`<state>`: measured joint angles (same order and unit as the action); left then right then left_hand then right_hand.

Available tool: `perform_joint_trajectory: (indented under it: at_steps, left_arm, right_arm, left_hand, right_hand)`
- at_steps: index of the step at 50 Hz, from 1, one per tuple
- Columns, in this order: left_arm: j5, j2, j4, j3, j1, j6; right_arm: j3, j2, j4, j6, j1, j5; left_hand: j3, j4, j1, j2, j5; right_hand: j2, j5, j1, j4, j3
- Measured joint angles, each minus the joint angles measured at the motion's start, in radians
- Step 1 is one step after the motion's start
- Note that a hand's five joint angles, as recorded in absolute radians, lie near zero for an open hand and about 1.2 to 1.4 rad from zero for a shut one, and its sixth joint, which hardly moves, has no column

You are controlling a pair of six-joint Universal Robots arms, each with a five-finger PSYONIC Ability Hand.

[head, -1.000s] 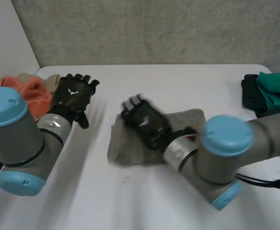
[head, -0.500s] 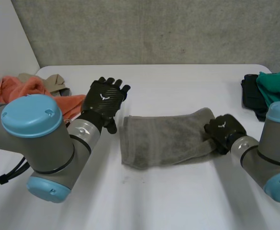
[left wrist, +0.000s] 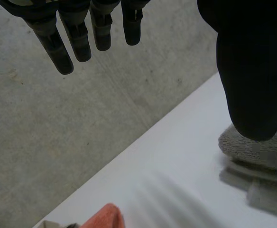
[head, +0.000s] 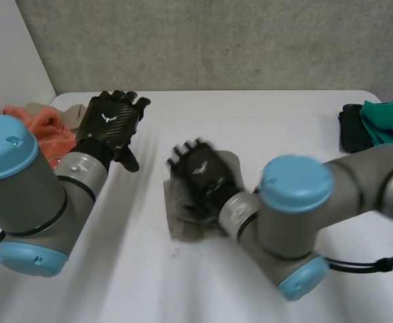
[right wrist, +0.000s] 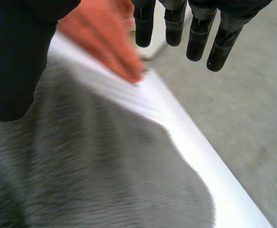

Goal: Fold the laundry.

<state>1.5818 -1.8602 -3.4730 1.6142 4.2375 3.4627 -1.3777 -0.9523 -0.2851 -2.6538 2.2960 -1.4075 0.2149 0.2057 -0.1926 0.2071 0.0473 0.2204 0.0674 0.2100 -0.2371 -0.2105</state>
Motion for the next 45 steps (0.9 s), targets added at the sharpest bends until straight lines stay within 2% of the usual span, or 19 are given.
perform_joint_trajectory:
  at_steps: [1,2,3,4,7,12,13,14,15,21,25,32,35,39,45]
  left_arm:
    - [0.000,0.000,0.000,0.000,0.000,0.000]
    - [0.000,-0.008,0.000,-0.026,-0.007,-0.031]
    - [0.000,-0.008,0.000,-0.026,-0.007,-0.031]
    - [-0.001,-0.022,0.001,-0.056,-0.017,-0.057]
    - [-0.002,-0.066,0.011,-0.115,-0.050,-0.093]
    - [-0.003,-0.160,0.047,-0.216,-0.112,-0.135]
    - [-0.003,-0.219,0.077,-0.271,-0.139,-0.151]
    - [-0.003,-0.219,0.077,-0.271,-0.139,-0.151]
    - [-0.003,-0.293,0.121,-0.339,-0.164,-0.165]
    - [0.012,-0.478,0.259,-0.486,-0.192,-0.170]
    - [0.054,-0.519,0.312,-0.505,-0.189,-0.143]
    - [0.150,-0.511,0.354,-0.448,-0.183,-0.046]
    - [0.176,-0.490,0.358,-0.412,-0.188,-0.014]
    - [0.183,-0.460,0.359,-0.389,-0.197,-0.003]
    - [0.171,-0.372,0.347,-0.386,-0.211,-0.007]
  right_arm:
    - [0.000,0.000,0.000,0.000,0.000,0.000]
    - [-0.018,-0.062,0.006,-0.134,-0.061,0.006]
    - [-0.018,-0.062,0.006,-0.134,-0.061,0.006]
    - [-0.029,-0.109,0.018,-0.236,-0.112,0.019]
    - [-0.029,-0.154,0.062,-0.353,-0.176,0.041]
    - [0.014,-0.144,0.160,-0.430,-0.224,0.061]
    - [0.053,-0.109,0.217,-0.440,-0.232,0.064]
    - [0.053,-0.109,0.217,-0.440,-0.232,0.064]
    - [0.109,-0.054,0.283,-0.438,-0.235,0.065]
    - [0.239,0.097,0.394,-0.413,-0.229,0.054]
    - [0.264,0.136,0.403,-0.398,-0.223,0.045]
    - [0.277,0.173,0.402,-0.330,-0.201,0.030]
    - [0.291,0.193,0.405,-0.264,-0.189,-0.003]
    - [0.301,0.185,0.409,-0.207,-0.183,-0.039]
    - [0.256,0.075,0.394,-0.157,-0.183,-0.064]
  left_hand:
    - [0.000,0.000,0.000,0.000,0.000]
    - [0.000,0.000,0.000,0.000,0.000]
    - [0.000,0.000,0.000,0.000,0.000]
    - [0.000,0.000,0.000,0.000,0.000]
    - [0.000,0.000,-0.001,0.000,0.000]
    - [0.000,0.000,-0.002,0.000,0.000]
    - [0.000,0.000,-0.003,0.000,0.000]
    - [0.000,0.000,-0.003,0.000,0.000]
    - [0.000,0.000,-0.003,0.000,0.000]
    - [0.000,0.001,-0.003,0.001,0.000]
    - [0.006,0.016,-0.026,0.016,0.004]
    - [0.027,0.042,-0.050,0.039,0.006]
    - [0.030,0.043,-0.067,0.040,0.006]
    - [0.030,0.043,-0.065,0.040,0.006]
    - [0.026,0.040,-0.060,0.037,0.005]
  right_hand:
    - [0.000,0.000,0.000,0.000,0.000]
    - [0.000,0.000,0.000,0.000,0.000]
    - [0.000,0.000,0.000,0.000,0.000]
    - [0.000,0.000,0.000,0.000,0.000]
    - [0.000,0.000,0.000,0.000,0.000]
    - [0.000,0.000,0.000,0.000,0.000]
    - [0.000,0.000,0.000,0.000,0.000]
    - [0.000,0.000,0.000,0.000,0.000]
    - [0.000,0.000,0.000,0.000,0.000]
    - [0.000,0.000,0.000,0.000,0.000]
    - [0.000,0.000,0.000,0.000,0.000]
    - [0.000,0.000,0.000,0.000,0.000]
    - [0.000,0.000,0.000,0.000,0.000]
    - [0.000,0.000,-0.006,0.000,0.000]
    - [0.000,0.000,-0.006,0.000,0.000]
